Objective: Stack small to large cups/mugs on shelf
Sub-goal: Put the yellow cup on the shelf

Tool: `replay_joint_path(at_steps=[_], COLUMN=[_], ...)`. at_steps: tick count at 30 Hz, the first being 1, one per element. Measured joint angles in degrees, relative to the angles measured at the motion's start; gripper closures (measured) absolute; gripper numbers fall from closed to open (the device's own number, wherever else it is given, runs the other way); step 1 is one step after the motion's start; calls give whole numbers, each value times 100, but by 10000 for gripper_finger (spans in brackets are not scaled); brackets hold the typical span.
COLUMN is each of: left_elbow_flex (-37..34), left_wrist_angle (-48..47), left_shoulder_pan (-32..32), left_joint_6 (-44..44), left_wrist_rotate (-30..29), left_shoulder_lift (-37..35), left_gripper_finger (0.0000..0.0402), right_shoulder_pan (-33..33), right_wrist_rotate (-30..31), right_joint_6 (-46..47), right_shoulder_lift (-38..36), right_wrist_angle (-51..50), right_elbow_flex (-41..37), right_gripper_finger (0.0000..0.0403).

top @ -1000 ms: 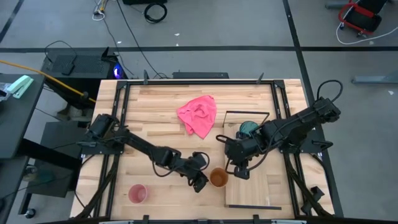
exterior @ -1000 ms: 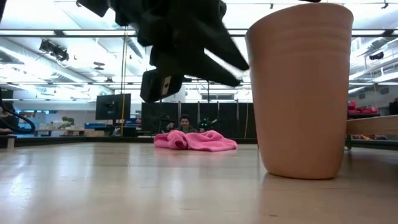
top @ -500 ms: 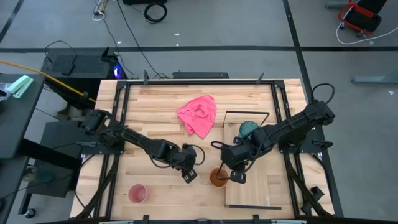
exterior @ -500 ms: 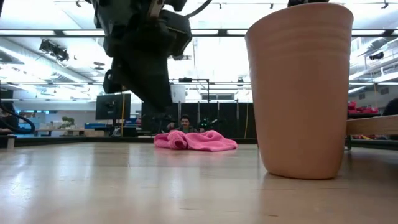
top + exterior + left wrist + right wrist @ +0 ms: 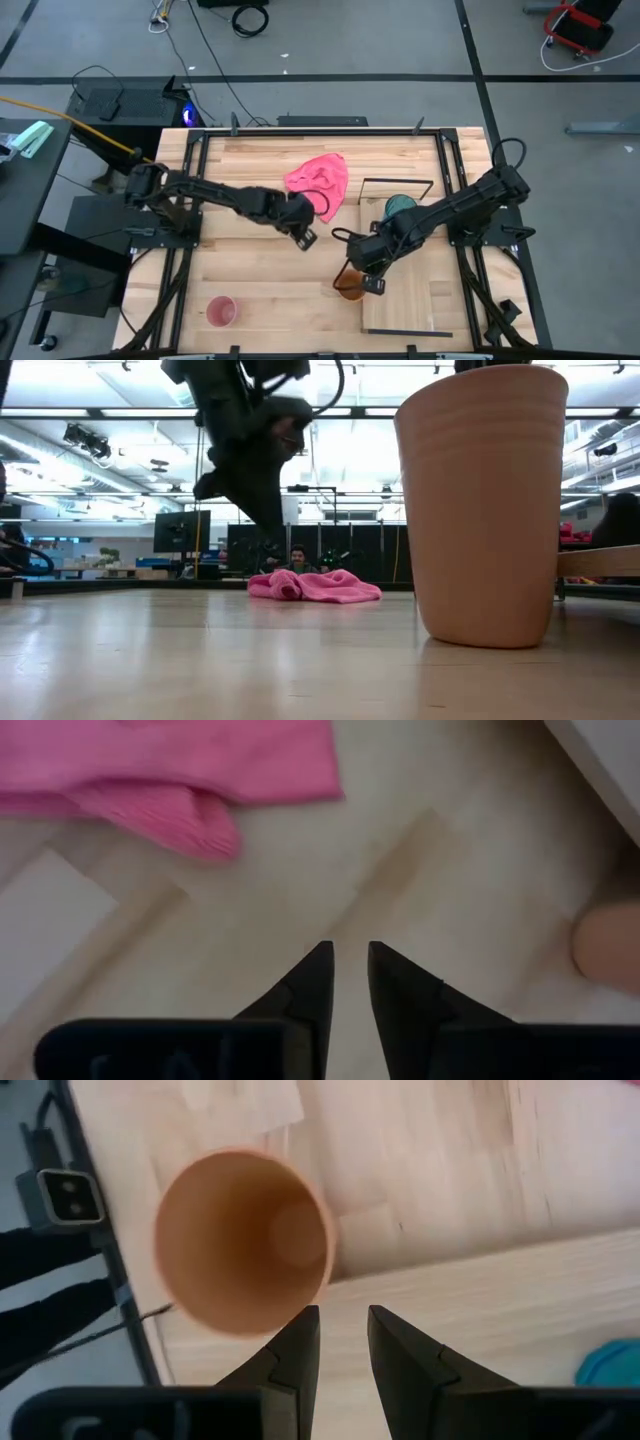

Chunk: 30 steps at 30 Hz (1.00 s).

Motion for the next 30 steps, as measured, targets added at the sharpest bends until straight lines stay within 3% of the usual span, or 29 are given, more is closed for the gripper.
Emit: replay_joint_path(at_steps=[7, 25, 30], left_elbow_flex=[0, 2, 0], left_wrist_angle=[43, 66, 69], left_shoulder_pan=[217, 214, 214], left_joint_6=[81, 96, 98], left_wrist_rotate=[47, 93, 111], left_shoulder_lift=[0, 0, 0], left_gripper_finger=[330, 326, 322], right_shoulder_pan=[-41, 34, 8], right_wrist_rotate=[-7, -136, 95], right_joint_6=[-224, -332, -396], right_shoulder_lift=[310, 266, 307], right_wrist_angle=[46, 629, 465], right_elbow_flex=[0, 2, 2], right_gripper_finger=[307, 307, 307])
